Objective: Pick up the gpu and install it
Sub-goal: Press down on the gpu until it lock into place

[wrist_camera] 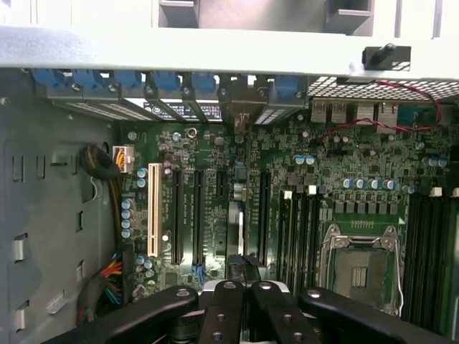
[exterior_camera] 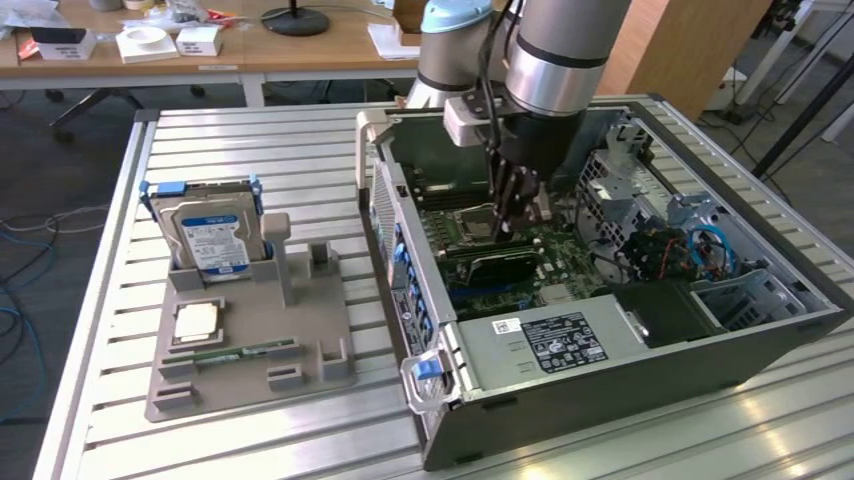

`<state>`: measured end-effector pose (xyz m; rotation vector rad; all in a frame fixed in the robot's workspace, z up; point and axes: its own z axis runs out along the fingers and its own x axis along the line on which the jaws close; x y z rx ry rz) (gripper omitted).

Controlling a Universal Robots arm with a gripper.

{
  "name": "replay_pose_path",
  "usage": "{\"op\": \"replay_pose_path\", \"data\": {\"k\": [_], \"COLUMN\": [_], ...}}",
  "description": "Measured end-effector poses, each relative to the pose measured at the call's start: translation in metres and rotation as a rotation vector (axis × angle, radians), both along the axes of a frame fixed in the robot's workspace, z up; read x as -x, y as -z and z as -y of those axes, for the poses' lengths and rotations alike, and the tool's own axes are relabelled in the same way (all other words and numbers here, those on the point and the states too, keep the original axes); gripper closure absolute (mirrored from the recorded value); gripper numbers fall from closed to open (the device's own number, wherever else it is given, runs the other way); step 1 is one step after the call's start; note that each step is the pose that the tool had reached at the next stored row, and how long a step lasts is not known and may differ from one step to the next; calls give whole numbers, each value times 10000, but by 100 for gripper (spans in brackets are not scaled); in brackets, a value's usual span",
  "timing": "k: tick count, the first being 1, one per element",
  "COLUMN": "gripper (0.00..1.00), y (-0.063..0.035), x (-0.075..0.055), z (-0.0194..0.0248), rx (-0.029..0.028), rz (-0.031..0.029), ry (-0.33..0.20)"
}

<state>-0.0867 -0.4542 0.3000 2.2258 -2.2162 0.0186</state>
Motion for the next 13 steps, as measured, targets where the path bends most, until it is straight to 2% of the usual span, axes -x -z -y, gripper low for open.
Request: {"op": "replay_pose_path", "data": {"k": [5,9,13], "gripper": [90,90,90], "y": [63,63,67], "x": [0,0,0], "z": [0,0,-26], "rx": [-1,1,0], "rz": [0,-1,0], "ry": [1,1,1]}}
